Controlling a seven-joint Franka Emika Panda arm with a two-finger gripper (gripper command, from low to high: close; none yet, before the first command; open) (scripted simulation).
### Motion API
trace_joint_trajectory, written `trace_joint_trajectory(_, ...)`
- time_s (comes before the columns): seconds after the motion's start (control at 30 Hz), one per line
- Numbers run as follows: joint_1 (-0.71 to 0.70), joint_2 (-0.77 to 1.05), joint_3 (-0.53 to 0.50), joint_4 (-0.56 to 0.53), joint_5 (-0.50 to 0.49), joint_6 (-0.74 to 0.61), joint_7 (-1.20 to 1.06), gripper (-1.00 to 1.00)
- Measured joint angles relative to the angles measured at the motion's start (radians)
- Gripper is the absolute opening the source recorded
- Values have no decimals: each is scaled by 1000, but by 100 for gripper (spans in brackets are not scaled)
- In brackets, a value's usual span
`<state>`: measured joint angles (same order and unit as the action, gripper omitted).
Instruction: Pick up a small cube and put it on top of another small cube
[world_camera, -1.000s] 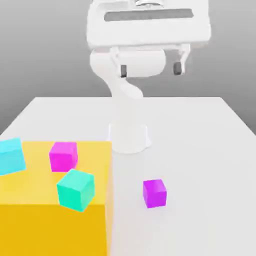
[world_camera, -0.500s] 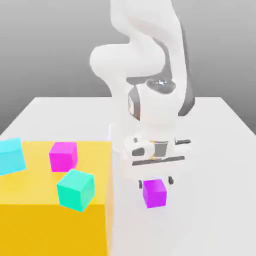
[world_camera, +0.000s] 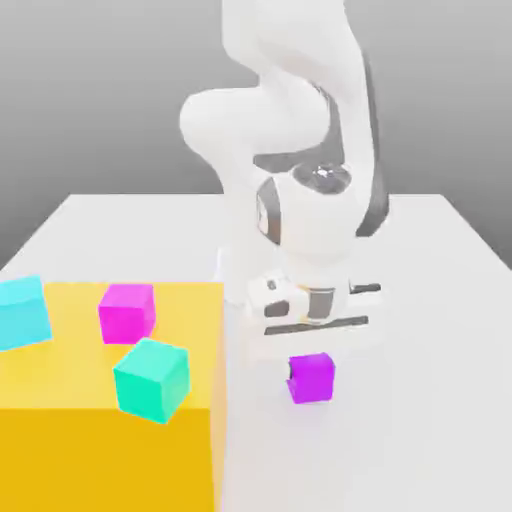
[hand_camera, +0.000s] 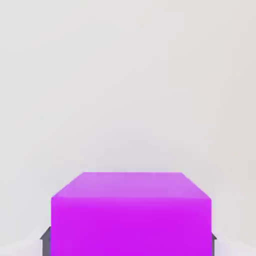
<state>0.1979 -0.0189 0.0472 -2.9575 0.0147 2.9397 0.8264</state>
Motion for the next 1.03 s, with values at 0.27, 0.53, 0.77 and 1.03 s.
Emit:
trace_joint_trajectory(0.27, -66, -126, 8, 161, -162, -228, 69, -100)
trace_joint_trajectory(0.53, -178, -222, -86, 414, -181, -576, 20, -100)
trace_joint_trajectory(0.77, -283, -283, -220, 603, -78, -879, -48, -100)
trace_joint_trajectory(1.03, -295, -228, -243, 531, -66, -756, -63, 100)
